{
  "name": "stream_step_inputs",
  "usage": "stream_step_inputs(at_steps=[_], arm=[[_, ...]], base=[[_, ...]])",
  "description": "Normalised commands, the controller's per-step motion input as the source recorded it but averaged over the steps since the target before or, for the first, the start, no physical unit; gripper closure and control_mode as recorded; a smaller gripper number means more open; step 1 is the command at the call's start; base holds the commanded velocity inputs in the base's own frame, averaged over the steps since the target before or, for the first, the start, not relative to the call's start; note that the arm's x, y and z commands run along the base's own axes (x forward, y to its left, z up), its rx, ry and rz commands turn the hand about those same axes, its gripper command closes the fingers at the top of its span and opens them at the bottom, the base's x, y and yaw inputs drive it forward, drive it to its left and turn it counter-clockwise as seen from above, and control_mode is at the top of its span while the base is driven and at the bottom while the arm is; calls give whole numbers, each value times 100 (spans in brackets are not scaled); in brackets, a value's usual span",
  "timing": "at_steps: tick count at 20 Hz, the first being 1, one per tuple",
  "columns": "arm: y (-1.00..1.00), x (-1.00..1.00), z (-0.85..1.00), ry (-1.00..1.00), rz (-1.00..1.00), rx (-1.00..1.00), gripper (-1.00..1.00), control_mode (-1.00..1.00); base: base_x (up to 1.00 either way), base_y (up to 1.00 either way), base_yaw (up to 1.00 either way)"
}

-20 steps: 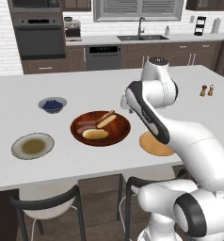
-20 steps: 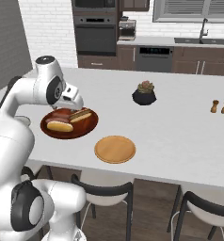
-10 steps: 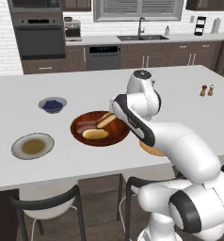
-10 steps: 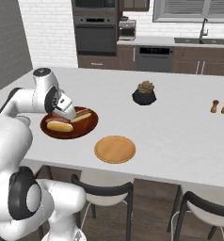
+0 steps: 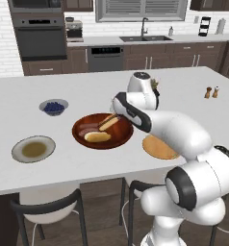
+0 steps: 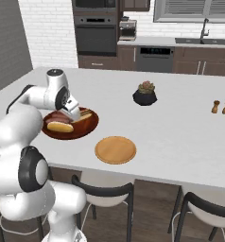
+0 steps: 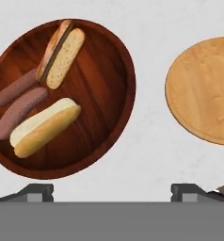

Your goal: Place one bun and one sausage from the bowl on each plate.

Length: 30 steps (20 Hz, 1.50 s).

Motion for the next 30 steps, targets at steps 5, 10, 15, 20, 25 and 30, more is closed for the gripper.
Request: stream_step_inputs(at_steps=[5, 10, 15, 20, 25, 30], arm=[[3, 6, -12, 0, 0, 0, -100, -100], [17, 51, -43, 11, 0, -7, -100, -100], [17, 52, -17, 13, 0, -4, -100, -100], [3, 42, -1, 2, 0, 0, -100, -100], [3, 40, -25, 0, -5, 0, -100, -100], [10, 34, -32, 0, -9, -4, -100, -100]], base=[[0, 0, 0], [0, 0, 0], [0, 0, 0], [0, 0, 0], [0, 0, 0], [0, 0, 0]])
